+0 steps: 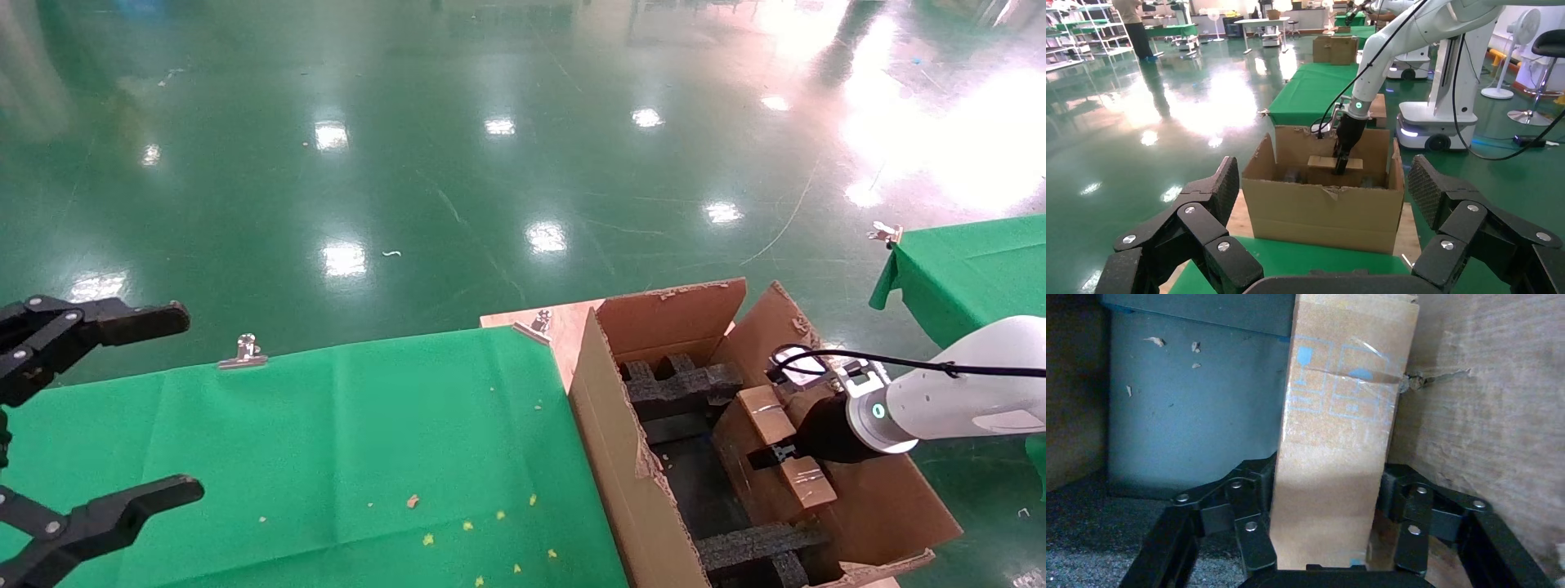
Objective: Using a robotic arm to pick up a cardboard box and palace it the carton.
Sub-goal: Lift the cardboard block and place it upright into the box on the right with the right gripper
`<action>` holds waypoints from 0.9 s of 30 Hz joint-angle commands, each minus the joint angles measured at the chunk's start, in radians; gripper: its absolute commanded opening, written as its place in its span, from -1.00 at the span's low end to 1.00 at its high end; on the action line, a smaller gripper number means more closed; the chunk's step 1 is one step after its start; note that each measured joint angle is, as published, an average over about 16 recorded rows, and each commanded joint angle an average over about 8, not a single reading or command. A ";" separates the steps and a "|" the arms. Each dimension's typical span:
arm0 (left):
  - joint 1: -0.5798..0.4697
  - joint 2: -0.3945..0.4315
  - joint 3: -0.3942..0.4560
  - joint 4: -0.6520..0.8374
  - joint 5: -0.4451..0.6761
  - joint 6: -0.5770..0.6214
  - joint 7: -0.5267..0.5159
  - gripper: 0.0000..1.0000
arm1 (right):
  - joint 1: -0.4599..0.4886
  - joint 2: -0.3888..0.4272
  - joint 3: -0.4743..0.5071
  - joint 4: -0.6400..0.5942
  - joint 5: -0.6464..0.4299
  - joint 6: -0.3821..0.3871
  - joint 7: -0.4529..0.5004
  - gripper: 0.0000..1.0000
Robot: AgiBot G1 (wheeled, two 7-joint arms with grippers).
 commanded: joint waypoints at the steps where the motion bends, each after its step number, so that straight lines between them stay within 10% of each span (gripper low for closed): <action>1: 0.000 0.000 0.000 0.000 0.000 0.000 0.000 1.00 | 0.001 0.001 -0.001 0.002 -0.002 0.001 0.001 1.00; 27: 0.000 0.000 0.000 0.000 0.000 0.000 0.000 1.00 | 0.125 0.100 0.044 0.179 -0.013 0.065 -0.025 1.00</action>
